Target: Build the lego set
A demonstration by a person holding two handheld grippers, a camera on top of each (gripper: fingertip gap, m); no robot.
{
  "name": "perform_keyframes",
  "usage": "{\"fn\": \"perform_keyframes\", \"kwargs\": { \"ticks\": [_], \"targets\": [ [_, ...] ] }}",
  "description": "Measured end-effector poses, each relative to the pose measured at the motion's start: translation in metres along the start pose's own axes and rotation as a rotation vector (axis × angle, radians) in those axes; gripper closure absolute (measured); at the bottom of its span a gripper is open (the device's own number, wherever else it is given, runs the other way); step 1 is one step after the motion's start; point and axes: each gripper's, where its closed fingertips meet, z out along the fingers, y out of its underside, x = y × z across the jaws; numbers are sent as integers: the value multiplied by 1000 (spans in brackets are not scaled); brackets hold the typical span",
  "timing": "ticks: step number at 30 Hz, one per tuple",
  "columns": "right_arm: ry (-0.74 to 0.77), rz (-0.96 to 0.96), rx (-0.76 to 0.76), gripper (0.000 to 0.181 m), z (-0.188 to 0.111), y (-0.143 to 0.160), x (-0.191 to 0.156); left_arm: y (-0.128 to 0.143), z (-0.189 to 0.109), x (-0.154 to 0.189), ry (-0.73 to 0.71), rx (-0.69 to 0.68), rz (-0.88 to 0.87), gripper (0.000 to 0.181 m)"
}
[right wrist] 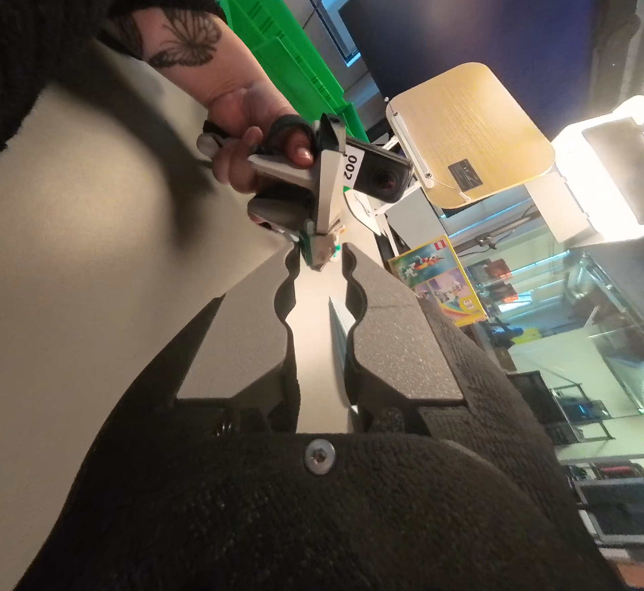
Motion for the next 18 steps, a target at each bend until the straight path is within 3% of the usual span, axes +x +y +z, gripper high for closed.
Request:
{"fn": "perform_keyframes", "kwargs": {
  "ticks": [8,10,13,18],
  "targets": [
    [-28,-15,-8,167,-1,6,-4,2,0,-6,-79,-25,95,164],
    [-67,-13,-68,165,-4,27,-7,1,-2,-23,-220,-48,178,164],
    [-58,111,-188,144,-14,75,4,-7,-16,-49,-443,-52,277,164],
    [199,292,-258,147,-38,129,54,-11,-11,-75,-672,-95,419,164]
  ]
}}
